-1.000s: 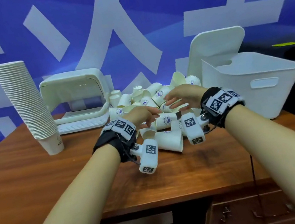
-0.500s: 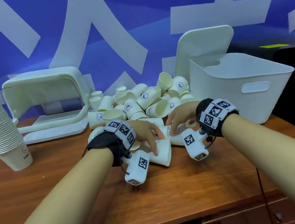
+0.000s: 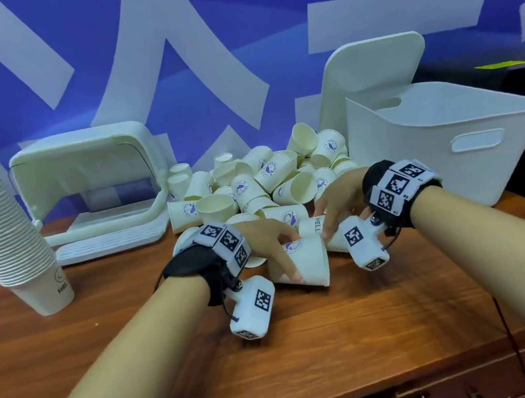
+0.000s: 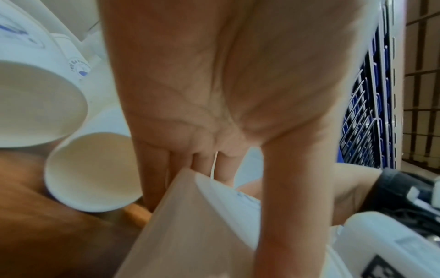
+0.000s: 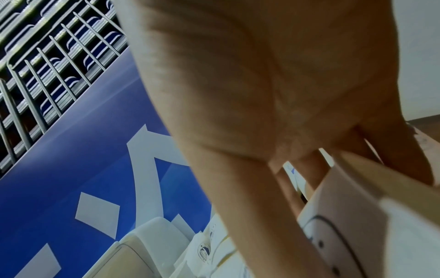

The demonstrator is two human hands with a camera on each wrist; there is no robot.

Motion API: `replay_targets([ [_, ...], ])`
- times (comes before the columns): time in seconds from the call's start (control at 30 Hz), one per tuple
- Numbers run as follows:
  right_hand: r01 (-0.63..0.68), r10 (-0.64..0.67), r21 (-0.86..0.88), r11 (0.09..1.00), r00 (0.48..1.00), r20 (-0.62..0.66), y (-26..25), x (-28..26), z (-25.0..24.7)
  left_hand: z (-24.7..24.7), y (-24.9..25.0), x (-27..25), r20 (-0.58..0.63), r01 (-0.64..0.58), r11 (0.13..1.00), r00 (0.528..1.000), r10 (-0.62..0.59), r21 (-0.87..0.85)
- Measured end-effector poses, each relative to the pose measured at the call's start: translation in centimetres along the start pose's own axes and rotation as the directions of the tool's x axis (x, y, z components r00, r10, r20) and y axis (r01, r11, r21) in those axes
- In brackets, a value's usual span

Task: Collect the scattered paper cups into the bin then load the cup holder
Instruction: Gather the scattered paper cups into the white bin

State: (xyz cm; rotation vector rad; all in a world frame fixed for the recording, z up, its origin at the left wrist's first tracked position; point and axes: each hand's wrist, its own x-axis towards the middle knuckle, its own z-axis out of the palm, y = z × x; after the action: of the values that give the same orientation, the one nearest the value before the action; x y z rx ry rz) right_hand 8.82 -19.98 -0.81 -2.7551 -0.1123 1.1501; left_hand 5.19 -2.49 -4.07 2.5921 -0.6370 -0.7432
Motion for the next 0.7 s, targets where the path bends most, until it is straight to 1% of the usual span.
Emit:
replay_targets([
  [0.1,0.025,-0.025,-0.009,1.0,1.0,0.008,-0.6,-0.7,-1.2,-0.6,-0.7,-1.4,-0.085,-0.067,0.995,0.995,0.06,-0.081],
  [0.17,0.002,0.0,0.027,1.0,0.999,-0.042,-1.0,-1.9,-2.0,-1.0,-1.4,-2.6,-0.148,-0.105,0.982,0.986,0.082,-0.154],
  [0.2,0.025,-0.023,0.037,0.999,0.997,-0.076,-1.5,-2.8,-2.2,-1.1,-1.8,-3.1,-0.178,-0.127,0.967,0.98,0.088,-0.222],
  [0.27,0.099,-0.081,0.094,0.991,0.98,-0.182,-2.1,-4.5,-2.6,-1.6,-2.5,-3.9,-0.258,-0.217,0.897,0.958,0.121,-0.386],
  [0.3,0.149,-0.115,0.125,0.981,0.963,-0.244,-2.2,-5.0,-3.0,-2.1,-2.8,-4.3,-0.303,-0.259,0.841,0.945,0.119,-0.474],
  [0.33,0.194,-0.139,0.146,0.97,0.938,-0.319,-2.3,-5.3,-3.5,-2.6,-2.9,-4.8,-0.347,-0.304,0.767,0.931,0.113,-0.565],
  [0.4,0.289,-0.191,0.156,0.944,0.869,-0.456,-2.4,-5.9,-4.3,-4.0,-2.8,-5.1,-0.436,-0.408,0.579,0.895,0.1,-0.706],
  [0.43,0.33,-0.201,0.172,0.928,0.833,-0.515,-2.4,-6.2,-4.6,-4.7,-2.6,-5.3,-0.481,-0.467,0.467,0.871,0.098,-0.751],
  [0.47,0.365,-0.194,0.193,0.911,0.792,-0.579,-2.1,-6.6,-5.0,-5.4,-1.9,-5.0,-0.526,-0.522,0.337,0.846,0.088,-0.783],
  [0.5,0.403,-0.186,0.201,0.893,0.737,-0.65,-1.7,-6.9,-5.4,-6.0,-1.2,-4.7,-0.571,-0.57,0.207,0.819,0.061,-0.795],
  [0.53,0.438,-0.166,0.211,0.874,0.677,-0.717,-1.3,-7.0,-5.9,-6.5,-0.2,-4.3,-0.61,-0.609,0.1,0.792,0.02,-0.787],
  [0.57,0.479,-0.137,0.226,0.848,0.61,-0.781,-0.5,-7.2,-6.4,-7.0,0.8,-3.5,-0.64,-0.639,0.029,0.768,-0.026,-0.769],
  [0.6,0.514,-0.094,0.254,0.82,0.558,-0.825,-0.1,-7.3,-6.6,-7.5,1.7,-3.0,-0.655,-0.656,0.0,0.753,-0.067,-0.754],
  [0.63,0.545,-0.049,0.277,0.791,0.508,-0.86,0.9,-7.5,-7.0,-7.8,2.9,-2.1,-0.66,-0.663,0.006,0.745,-0.098,-0.749],
  [0.67,0.567,-0.006,0.298,0.768,0.472,-0.882,2.0,-7.7,-7.5,-8.1,4.5,-1.1,-0.662,-0.664,0.021,0.742,-0.109,-0.748],
  [0.7,0.59,0.029,0.323,0.741,0.452,-0.892,3.1,-8.0,-7.9,-8.4,5.9,0.1,-0.667,-0.666,0.045,0.738,-0.107,-0.744],
])
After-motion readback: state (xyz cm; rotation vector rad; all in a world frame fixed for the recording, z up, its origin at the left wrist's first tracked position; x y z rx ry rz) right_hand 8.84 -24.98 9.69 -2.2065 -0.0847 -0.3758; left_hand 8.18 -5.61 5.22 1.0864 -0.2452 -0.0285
